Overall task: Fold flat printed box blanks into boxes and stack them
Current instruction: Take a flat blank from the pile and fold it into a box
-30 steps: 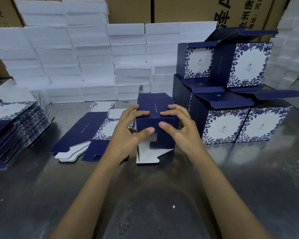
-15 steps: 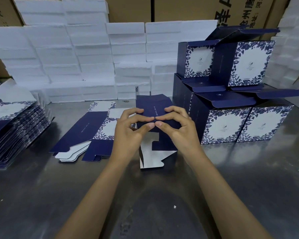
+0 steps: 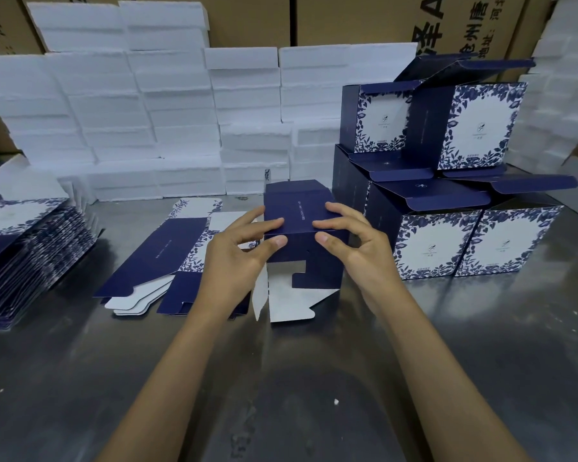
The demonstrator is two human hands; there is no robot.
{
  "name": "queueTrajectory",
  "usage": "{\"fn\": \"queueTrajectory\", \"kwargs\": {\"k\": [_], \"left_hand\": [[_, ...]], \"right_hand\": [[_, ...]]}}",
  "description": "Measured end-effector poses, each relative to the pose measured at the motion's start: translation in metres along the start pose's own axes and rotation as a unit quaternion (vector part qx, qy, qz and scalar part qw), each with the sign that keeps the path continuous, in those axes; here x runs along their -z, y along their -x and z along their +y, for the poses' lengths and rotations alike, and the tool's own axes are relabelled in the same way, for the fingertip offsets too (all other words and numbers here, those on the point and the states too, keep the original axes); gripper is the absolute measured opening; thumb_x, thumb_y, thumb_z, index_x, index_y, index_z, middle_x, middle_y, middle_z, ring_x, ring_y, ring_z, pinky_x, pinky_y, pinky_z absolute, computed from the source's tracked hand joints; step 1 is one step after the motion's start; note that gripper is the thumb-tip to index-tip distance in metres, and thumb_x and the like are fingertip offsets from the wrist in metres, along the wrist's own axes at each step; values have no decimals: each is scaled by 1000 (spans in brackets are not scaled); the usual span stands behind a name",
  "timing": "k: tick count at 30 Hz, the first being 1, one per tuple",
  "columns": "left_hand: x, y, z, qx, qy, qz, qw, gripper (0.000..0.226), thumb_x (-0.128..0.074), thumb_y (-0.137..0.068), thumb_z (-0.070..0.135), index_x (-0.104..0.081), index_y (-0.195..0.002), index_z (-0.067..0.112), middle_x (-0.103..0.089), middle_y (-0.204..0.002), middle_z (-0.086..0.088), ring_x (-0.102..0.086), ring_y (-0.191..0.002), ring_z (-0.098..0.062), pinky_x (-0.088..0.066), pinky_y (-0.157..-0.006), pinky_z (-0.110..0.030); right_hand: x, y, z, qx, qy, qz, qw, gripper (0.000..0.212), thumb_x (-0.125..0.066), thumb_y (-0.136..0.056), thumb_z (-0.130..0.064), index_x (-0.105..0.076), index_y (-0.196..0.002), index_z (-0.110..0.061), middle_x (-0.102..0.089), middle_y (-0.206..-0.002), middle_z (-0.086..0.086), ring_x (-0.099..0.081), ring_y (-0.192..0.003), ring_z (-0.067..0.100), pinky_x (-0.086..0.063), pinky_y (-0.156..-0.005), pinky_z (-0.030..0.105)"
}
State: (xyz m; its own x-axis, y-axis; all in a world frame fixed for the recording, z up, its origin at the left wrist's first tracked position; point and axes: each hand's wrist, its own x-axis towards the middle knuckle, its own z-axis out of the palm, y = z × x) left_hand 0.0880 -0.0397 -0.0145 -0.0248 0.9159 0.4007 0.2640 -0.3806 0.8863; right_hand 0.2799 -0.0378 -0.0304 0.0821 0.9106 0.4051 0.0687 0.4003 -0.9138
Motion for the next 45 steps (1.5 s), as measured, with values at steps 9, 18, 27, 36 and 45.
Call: {"fn": "queueTrajectory", "kwargs": {"k": [9,18,27,36,45], "left_hand": [[7,-6,-12,27,1,101,995,43,-57,-98,5,-67,-103,47,-61,-106,39,-59,-87,11,-40,-74,1],[-7,-5,-26,257,82,96,958,36,-47,-93,-8,-59,-115,17,-67,-102,-3,-63,-76,-17,-51,-59,-27],[-50,26,-6,416,252,-251,837,15,-54,-101,10,-58,-111,-1,-75,-91,-22,-75,-71,-27,-59,-56,-27],[3,10,19,243,-27,-298,923,25,-54,-87,14,-76,-76,18,-55,-48,-2,-44,-35,-11,-31,-37,-16],[6,3,5,-62,-95,-60,992,28,-72,-90,16,-70,-117,25,-55,-139,20,-36,-139,5,-30,-115,-22]], "right_hand": [[9,-8,8,-91,-113,94,985,42,-61,-101,-21,-55,-141,-31,-50,-151,-10,-49,-135,1,-40,-114,25],[-11,1,-1,-154,-48,-26,987,43,-66,-95,-16,-59,-135,-29,-61,-138,-10,-52,-130,4,-43,-105,22],[0,5,-25,-9,61,-64,996,34,-74,-90,-13,-67,-122,-21,-33,-160,-12,-23,-147,-8,-23,-119,16],[5,5,-18,-28,102,-120,987,37,-75,-90,-16,-66,-124,-28,-32,-158,-19,-32,-143,-7,-34,-119,33],[9,0,-10,-21,72,-135,988,40,-81,-85,-18,-70,-121,-30,-42,-149,-22,-46,-131,-10,-47,-110,32]]}}
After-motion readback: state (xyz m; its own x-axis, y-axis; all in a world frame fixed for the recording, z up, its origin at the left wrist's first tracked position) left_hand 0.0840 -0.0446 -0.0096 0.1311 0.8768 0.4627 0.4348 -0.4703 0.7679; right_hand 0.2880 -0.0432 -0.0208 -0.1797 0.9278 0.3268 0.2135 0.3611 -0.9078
